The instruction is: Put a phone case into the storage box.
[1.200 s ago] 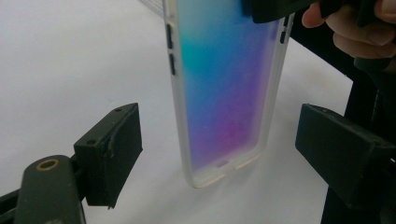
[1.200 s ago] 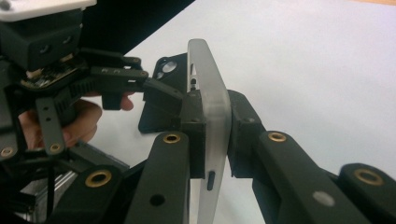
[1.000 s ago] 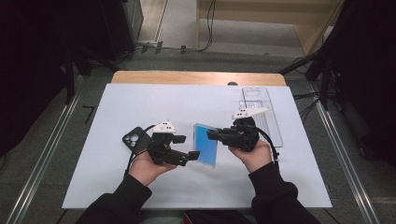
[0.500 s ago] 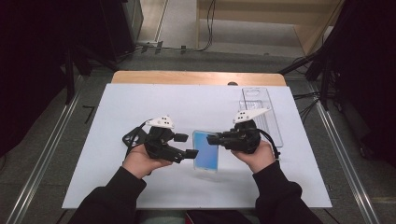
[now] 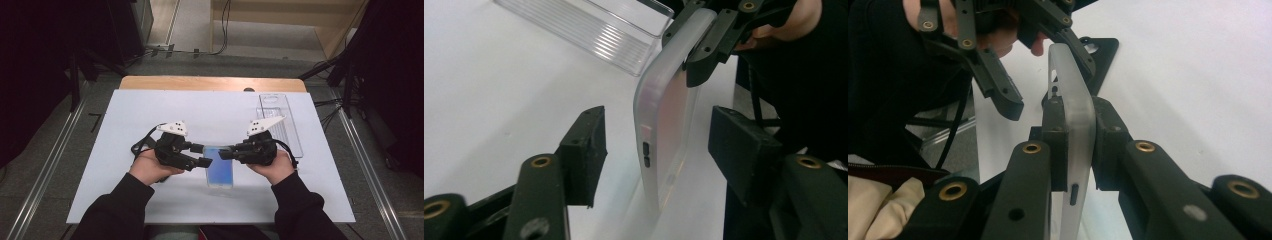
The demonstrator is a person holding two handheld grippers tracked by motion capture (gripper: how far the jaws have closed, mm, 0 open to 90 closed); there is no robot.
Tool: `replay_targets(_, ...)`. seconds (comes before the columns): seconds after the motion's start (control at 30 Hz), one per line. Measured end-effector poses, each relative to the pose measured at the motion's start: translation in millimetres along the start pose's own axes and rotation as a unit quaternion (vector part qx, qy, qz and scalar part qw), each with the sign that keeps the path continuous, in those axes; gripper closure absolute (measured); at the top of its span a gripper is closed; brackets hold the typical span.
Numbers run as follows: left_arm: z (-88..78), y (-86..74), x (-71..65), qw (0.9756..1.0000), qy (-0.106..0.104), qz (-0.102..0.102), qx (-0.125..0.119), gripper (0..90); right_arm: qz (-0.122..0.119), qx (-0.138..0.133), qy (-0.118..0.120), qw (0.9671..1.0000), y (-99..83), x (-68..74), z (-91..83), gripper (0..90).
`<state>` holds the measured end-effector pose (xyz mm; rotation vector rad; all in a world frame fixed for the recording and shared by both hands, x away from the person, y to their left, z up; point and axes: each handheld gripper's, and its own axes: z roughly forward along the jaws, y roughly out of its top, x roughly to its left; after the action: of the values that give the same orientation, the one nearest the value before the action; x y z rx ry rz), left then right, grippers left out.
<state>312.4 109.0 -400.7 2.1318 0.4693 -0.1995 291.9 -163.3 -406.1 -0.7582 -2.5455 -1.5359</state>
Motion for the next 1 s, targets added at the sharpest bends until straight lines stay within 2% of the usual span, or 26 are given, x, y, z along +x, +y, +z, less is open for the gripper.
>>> replay_targets(0.07,0.1,0.6,0.1,0.9999,-0.01,0.002,0.004,46.9,-0.004,0.001,0.005,1.0,0.4,0.9,0.7,77.2)
replay_targets(0.17,-1.0,-0.4,0.2,0.9996,-0.029,0.002,0.004,60.5,-0.007,0.001,0.017,0.9998,0.3,1.4,1.4,77.1)
replay_targets(0.23,-2.5,-0.9,0.4,0.9992,-0.039,0.003,0.004,66.5,-0.01,0.001,0.026,0.9996,0.2,1.5,1.9,77.1)
replay_targets(0.43,-5.0,-1.2,0.6,0.9983,-0.057,0.008,0.005,80.1,-0.02,0.004,0.045,0.9988,0.4,3.2,3.6,77.3)
replay_targets(0.57,-6.1,-0.3,1.0,0.9977,-0.067,0.004,0.008,80.8,-0.021,0.003,0.052,0.9984,0.4,3.4,3.1,77.2)
replay_targets(0.8,-7.1,1.1,0.4,0.9976,-0.069,-0.004,0.008,81.3,-0.015,0.002,0.055,0.9983,0.3,2.6,2.7,75.3)
replay_targets(0.93,-9.5,1.4,0.0,0.998,-0.063,-0.004,0.006,81.3,-0.014,-0.008,0.05,0.9986,1.2,3.5,-0.1,56.2)
replay_targets(1.0,-11.2,1.8,-0.1,0.9982,-0.059,-0.009,0.007,81.2,-0.01,-0.009,0.044,0.9989,1.4,4.5,-1.7,52.2)
